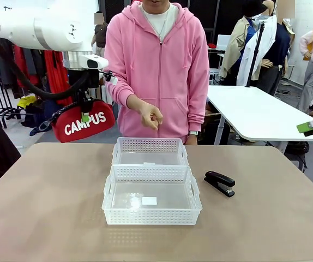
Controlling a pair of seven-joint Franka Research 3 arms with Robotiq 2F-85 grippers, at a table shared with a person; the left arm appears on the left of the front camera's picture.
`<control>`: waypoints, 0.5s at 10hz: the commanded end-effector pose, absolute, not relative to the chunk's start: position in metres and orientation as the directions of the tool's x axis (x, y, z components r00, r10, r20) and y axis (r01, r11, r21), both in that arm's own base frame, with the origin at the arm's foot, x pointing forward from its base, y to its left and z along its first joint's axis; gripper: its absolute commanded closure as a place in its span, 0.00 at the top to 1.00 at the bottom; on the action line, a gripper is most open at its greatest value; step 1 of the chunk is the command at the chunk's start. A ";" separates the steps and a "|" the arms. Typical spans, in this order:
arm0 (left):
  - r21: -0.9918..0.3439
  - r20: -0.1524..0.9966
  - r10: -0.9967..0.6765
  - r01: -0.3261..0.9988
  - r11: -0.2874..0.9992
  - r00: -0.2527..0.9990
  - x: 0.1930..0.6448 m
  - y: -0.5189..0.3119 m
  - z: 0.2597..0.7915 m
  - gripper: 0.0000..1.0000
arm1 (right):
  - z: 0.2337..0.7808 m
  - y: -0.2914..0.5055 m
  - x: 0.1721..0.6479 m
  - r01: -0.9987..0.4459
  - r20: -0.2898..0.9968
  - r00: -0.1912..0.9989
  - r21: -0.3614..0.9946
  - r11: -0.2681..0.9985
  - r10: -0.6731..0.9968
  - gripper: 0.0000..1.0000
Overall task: Distribute items into two baskets.
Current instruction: Move the picked Pencil pouch towards the Organizing basket indicated by the person, stopping as directed.
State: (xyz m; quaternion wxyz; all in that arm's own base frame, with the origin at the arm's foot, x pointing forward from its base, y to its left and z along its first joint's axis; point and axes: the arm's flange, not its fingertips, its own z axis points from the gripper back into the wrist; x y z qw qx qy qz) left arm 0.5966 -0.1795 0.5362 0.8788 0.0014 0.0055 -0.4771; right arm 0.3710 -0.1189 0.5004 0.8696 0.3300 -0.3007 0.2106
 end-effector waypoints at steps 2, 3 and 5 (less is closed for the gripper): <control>-0.013 0.021 -0.856 0.856 0.517 0.517 0.602 -0.192 0.531 0.00 | 0.501 -0.119 0.372 -0.575 0.677 0.718 0.449 0.684 0.160 1.00; -0.009 0.043 -0.860 0.861 0.509 0.508 0.602 -0.197 0.527 0.00 | 0.501 -0.119 0.372 -0.575 0.677 0.718 0.449 0.684 0.160 1.00; -0.014 0.069 -0.867 0.869 0.494 0.494 0.604 -0.202 0.518 0.00 | 0.501 -0.119 0.372 -0.575 0.677 0.718 0.449 0.684 0.160 1.00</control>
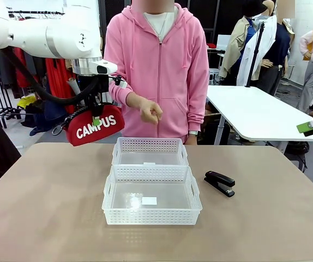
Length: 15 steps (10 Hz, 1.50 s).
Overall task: Distribute items into two baskets.
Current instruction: Move the picked Pencil pouch towards the Organizing basket indicated by the person, stopping as directed.
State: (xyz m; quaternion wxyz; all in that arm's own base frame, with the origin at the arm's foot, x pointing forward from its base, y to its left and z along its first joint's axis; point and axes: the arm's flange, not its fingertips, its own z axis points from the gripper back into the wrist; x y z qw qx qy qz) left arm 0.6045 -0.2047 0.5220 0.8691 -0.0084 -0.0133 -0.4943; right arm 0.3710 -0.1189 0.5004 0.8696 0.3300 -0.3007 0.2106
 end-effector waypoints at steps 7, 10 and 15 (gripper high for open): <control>0.035 -0.033 -0.897 0.897 0.440 0.442 0.584 -0.156 0.523 0.00 | 0.501 -0.119 0.372 -0.575 0.677 0.718 0.449 0.684 0.160 1.00; -0.014 -0.042 -0.885 0.886 0.464 0.463 0.529 -0.089 0.532 0.00 | 0.501 -0.119 0.372 -0.575 0.677 0.718 0.449 0.684 0.160 1.00; -0.017 -0.019 -0.878 0.878 0.479 0.478 0.517 -0.079 0.533 0.00 | 0.501 -0.119 0.372 -0.575 0.677 0.718 0.449 0.684 0.160 1.00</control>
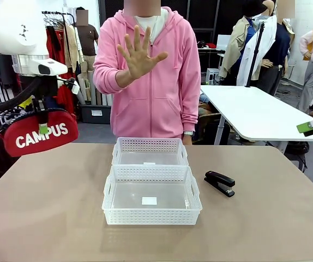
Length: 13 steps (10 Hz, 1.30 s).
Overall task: Distribute items into two baskets.
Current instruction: Move the picked Pencil pouch towards the Organizing basket indicated by the person, stopping as directed, then place the picked Pencil pouch into the Organizing basket as instructed by the person.
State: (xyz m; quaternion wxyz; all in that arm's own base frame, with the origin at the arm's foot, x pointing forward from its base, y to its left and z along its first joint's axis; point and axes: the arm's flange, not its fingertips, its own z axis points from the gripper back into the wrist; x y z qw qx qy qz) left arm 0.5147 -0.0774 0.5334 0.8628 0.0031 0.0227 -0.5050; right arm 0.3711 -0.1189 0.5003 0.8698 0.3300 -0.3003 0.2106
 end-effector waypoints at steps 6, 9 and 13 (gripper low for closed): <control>-0.019 -0.045 -0.866 0.866 0.499 0.498 0.514 -0.072 0.535 0.00 | 0.501 -0.119 0.372 -0.575 0.677 0.718 0.449 0.684 0.160 1.00; -0.019 -0.045 -0.866 0.866 0.499 0.498 0.514 -0.072 0.535 0.00 | 0.501 -0.119 0.372 -0.575 0.677 0.718 0.449 0.684 0.160 1.00; -0.019 -0.045 -0.866 0.866 0.499 0.498 0.514 -0.072 0.535 0.00 | 0.501 -0.119 0.372 -0.575 0.677 0.718 0.449 0.684 0.160 1.00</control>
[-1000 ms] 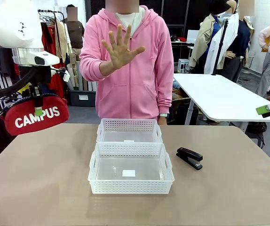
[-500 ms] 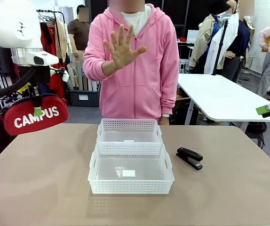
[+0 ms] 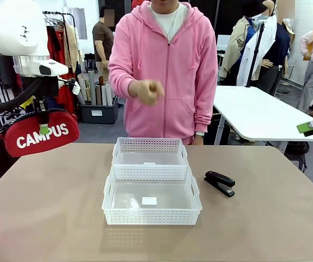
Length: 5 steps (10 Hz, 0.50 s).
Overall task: Distribute items into two baskets.
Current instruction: Place the picked Pencil pouch into the Organizing basket as instructed by the person.
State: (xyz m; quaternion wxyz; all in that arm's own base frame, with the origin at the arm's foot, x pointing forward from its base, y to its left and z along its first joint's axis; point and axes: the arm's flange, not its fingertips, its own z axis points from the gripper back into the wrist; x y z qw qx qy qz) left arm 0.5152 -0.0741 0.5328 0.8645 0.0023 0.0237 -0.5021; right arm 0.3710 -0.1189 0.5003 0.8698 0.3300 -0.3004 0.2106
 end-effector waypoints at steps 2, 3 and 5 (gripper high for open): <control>-0.019 -0.045 -0.866 0.866 0.499 0.498 0.514 -0.072 0.535 0.00 | 0.501 -0.119 0.372 -0.575 0.677 0.718 0.449 0.684 0.160 1.00; -0.019 -0.045 -0.866 0.866 0.499 0.498 0.514 -0.072 0.535 0.00 | 0.501 -0.119 0.372 -0.575 0.677 0.718 0.449 0.684 0.160 1.00; -0.019 -0.045 -0.866 0.866 0.499 0.498 0.514 -0.072 0.535 0.00 | 0.501 -0.119 0.372 -0.575 0.677 0.718 0.449 0.684 0.160 1.00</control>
